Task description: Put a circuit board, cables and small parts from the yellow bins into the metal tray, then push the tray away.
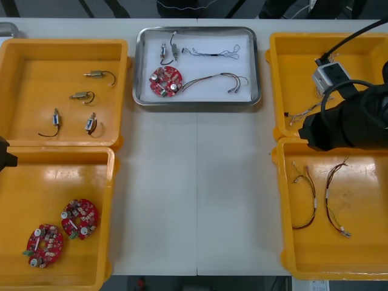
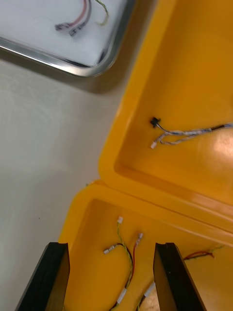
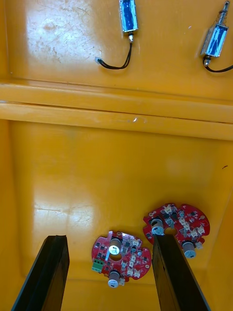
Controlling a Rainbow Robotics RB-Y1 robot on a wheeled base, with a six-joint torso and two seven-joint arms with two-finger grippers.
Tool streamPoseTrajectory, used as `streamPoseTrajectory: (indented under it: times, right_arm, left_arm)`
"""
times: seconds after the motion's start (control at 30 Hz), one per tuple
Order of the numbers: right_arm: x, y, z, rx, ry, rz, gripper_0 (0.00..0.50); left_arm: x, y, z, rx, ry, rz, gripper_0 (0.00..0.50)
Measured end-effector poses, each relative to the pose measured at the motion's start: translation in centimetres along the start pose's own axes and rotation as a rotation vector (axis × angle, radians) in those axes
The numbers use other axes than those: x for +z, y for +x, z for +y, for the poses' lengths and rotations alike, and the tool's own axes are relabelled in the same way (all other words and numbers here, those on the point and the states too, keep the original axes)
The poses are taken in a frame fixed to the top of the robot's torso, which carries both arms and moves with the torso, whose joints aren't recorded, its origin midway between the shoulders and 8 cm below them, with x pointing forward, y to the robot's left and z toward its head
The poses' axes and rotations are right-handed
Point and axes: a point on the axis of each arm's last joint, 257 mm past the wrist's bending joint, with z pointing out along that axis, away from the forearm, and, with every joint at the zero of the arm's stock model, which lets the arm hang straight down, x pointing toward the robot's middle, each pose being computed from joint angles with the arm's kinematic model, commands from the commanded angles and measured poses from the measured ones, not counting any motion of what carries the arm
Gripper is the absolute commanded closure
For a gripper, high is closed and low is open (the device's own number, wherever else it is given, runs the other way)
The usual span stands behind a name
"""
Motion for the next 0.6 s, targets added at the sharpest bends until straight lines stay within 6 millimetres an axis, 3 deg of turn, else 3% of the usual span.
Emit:
streamPoseTrajectory:
  times: [0.37,0.6]
  right_arm:
    - [-1.7,4.9,-6.5,0.113,0.046,0.062,0.0]
    - [-1.3,7.5,-8.9,0.2,0.048,0.119,0.0]
  left_arm:
    - [0.0,0.0,0.0,0.0,0.0,0.0,0.0]
    - [0.0,0.0,0.0,0.0,0.0,0.0,0.0]
